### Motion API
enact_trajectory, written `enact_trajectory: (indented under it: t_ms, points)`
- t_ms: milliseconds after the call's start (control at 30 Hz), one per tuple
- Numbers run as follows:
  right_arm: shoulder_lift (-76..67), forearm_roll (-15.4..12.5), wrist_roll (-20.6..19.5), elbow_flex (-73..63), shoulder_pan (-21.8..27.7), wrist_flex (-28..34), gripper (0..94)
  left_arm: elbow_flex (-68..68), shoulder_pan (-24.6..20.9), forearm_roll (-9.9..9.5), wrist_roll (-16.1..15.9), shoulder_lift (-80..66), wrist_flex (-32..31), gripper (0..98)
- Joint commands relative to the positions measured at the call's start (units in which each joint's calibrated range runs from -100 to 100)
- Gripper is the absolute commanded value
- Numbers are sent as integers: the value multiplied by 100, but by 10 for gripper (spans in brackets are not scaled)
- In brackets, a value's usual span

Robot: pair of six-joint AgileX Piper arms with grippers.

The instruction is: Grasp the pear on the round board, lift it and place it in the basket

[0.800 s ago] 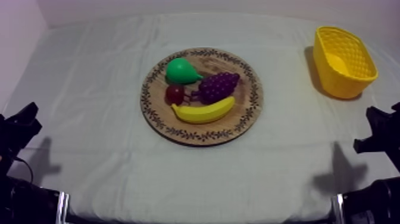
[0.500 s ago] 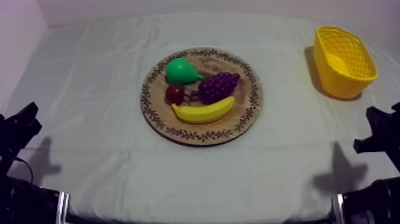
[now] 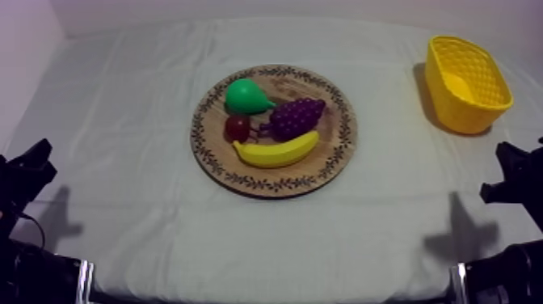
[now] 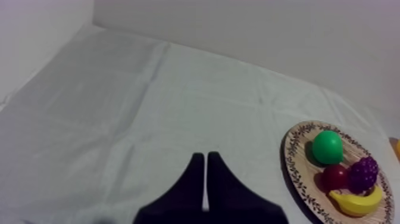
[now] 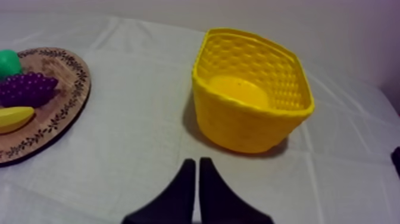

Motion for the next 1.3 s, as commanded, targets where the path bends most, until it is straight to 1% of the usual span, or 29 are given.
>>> enact_trajectory:
  t_ms: [0, 167, 300, 400, 533, 633, 700, 800, 933, 1067, 1267]
  points:
    - [150, 11, -62, -88, -5, -51, 6, 5, -1, 2, -1, 0, -1, 1]
    - [976, -38, -26, -740, 25, -173, 6, 5, -1, 2, -2, 0, -1, 1]
    - [1767, -242, 176, -1589, 36, -33, 6, 5, -1, 2, -1, 0, -1, 1]
    - [2421, -465, 375, -2416, 30, 230, 6, 5, -1, 2, -1, 0, -1, 1]
    - [3306, -786, 659, -3715, 23, 784, 7, 5, -1, 2, -1, 0, -1, 1]
    - [3961, -1010, 783, -4717, 17, 1204, 10, 5, -1, 2, -1, 0, -1, 1]
    - [4369, -1136, 835, -5332, 26, 1366, 12, 5, -1, 2, -1, 0, -1, 1]
    - [4955, -1226, 854, -6213, -10, 1640, 14, 5, -1, 2, -1, 0, -1, 1]
    - [5700, -1275, 894, -7208, -125, 1994, 14, 5, -1, 2, -1, 0, -1, 1]
    - [6449, -1361, 941, -8113, -227, 2474, 15, 5, -1, 2, -1, 0, -1, 1]
    - [7508, -1357, 1028, -9166, -603, 2830, 15, 5, -1, 2, -1, 0, -1, 1]
